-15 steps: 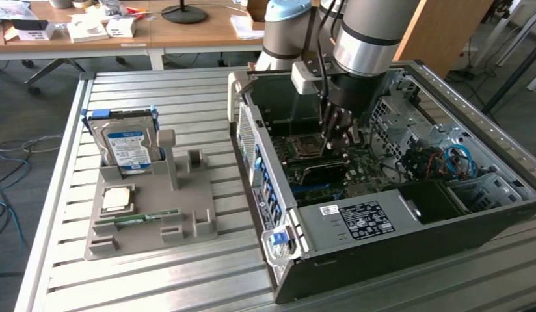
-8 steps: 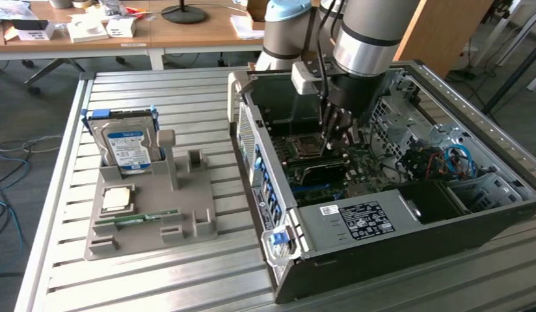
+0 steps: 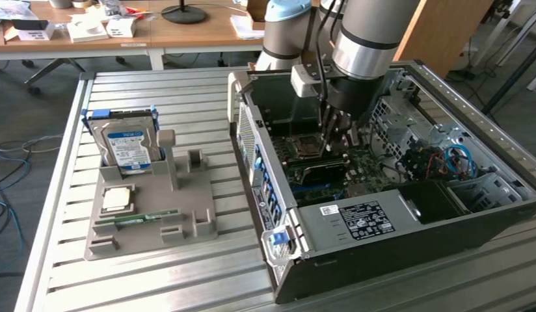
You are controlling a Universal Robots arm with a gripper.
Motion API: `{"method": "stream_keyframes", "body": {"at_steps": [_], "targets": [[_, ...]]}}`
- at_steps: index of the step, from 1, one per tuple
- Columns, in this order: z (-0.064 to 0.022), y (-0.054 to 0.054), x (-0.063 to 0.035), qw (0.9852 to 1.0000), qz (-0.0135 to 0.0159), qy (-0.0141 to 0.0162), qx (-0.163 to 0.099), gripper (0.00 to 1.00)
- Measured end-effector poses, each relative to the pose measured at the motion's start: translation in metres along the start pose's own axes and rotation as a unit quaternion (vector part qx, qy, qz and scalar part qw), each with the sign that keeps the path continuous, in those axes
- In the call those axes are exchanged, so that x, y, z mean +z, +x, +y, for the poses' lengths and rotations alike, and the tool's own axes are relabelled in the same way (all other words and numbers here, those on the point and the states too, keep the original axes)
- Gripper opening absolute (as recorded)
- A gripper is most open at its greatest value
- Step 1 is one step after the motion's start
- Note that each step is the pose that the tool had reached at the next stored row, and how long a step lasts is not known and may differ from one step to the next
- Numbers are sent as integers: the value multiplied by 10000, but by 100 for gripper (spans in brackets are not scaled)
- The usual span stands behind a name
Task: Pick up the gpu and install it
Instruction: 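Press down on the gpu until it lock into place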
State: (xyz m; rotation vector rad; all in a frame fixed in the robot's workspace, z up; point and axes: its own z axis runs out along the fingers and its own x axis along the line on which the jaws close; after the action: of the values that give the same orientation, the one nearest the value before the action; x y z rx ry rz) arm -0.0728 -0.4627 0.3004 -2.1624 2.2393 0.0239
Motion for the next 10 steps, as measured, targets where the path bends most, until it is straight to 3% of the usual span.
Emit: {"method": "stream_keyframes", "body": {"at_steps": [10], "targets": [[7, -9, 37, 10000, -1, 1, 1, 11]]}}
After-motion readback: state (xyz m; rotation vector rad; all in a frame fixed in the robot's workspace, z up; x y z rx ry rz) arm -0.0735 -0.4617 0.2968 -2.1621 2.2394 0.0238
